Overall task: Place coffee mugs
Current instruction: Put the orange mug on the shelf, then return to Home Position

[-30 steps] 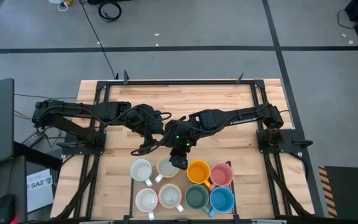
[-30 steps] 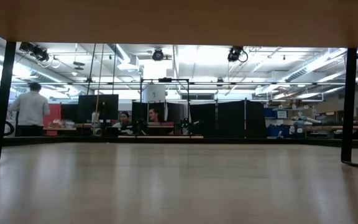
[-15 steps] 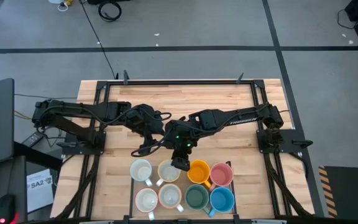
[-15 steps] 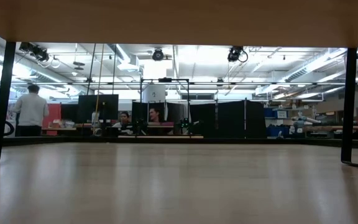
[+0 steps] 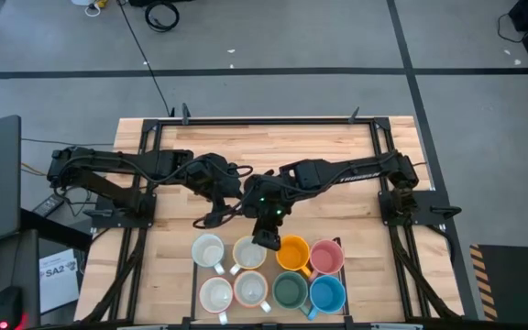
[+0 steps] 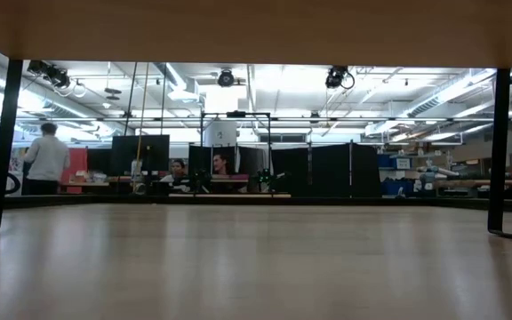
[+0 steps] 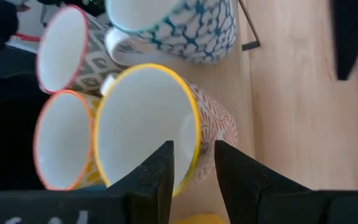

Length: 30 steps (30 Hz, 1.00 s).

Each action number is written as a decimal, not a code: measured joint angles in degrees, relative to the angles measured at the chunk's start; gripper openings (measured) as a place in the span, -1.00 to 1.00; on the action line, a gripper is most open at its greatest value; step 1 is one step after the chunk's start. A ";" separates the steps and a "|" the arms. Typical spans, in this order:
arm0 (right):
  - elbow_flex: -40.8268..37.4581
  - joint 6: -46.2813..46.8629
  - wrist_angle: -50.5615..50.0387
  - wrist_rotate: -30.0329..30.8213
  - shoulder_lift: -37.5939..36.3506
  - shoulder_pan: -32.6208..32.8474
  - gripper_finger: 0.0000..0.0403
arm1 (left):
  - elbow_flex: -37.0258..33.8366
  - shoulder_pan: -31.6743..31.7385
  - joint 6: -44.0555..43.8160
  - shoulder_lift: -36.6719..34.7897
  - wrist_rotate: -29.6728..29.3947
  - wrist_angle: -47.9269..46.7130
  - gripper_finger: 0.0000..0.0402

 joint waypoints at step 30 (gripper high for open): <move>-0.70 -15.30 -7.57 18.94 -23.52 -1.63 -0.41 | 0.09 0.07 -2.20 -31.79 -1.73 -7.22 0.06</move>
